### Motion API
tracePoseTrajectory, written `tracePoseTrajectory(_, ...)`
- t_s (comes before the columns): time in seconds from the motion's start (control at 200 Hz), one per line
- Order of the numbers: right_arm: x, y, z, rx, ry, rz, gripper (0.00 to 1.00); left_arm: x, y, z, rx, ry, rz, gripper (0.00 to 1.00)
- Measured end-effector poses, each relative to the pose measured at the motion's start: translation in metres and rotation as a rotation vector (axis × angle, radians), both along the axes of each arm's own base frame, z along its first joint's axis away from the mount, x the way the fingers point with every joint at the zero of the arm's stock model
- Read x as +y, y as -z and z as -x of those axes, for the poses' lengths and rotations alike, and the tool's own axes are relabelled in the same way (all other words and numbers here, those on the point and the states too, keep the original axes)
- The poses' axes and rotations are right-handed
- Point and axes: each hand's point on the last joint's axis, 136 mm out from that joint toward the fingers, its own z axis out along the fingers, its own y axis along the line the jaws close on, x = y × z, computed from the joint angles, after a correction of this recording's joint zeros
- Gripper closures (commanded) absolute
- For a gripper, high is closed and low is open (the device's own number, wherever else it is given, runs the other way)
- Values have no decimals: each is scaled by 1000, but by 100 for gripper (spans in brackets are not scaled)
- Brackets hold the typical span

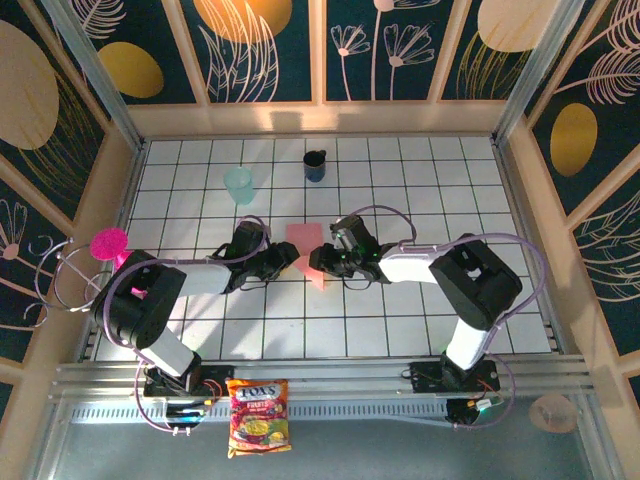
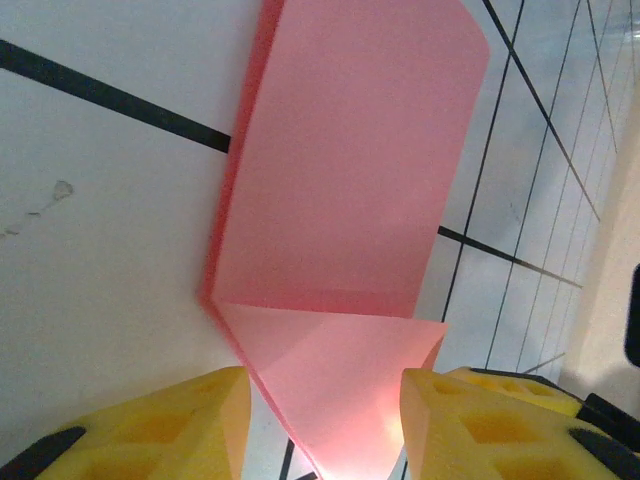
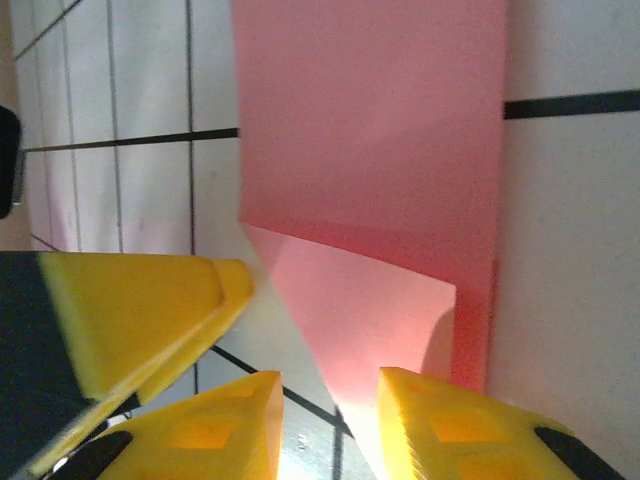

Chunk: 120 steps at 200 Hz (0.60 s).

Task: Fold a paper plane with a square sheet of paper (pick it up from the middle)
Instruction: Fourth fold the wing at the center of the table.

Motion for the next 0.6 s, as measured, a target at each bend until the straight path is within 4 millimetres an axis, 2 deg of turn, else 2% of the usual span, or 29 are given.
tracePoseTrajectory(0.275,-3,9,-1,20,9,14,75,-5,7,1,33,3,30,60)
tracePoseTrajectory(0.601,-5,18,1,37,8,28,76,-13,-1,-2,24,29,64,62)
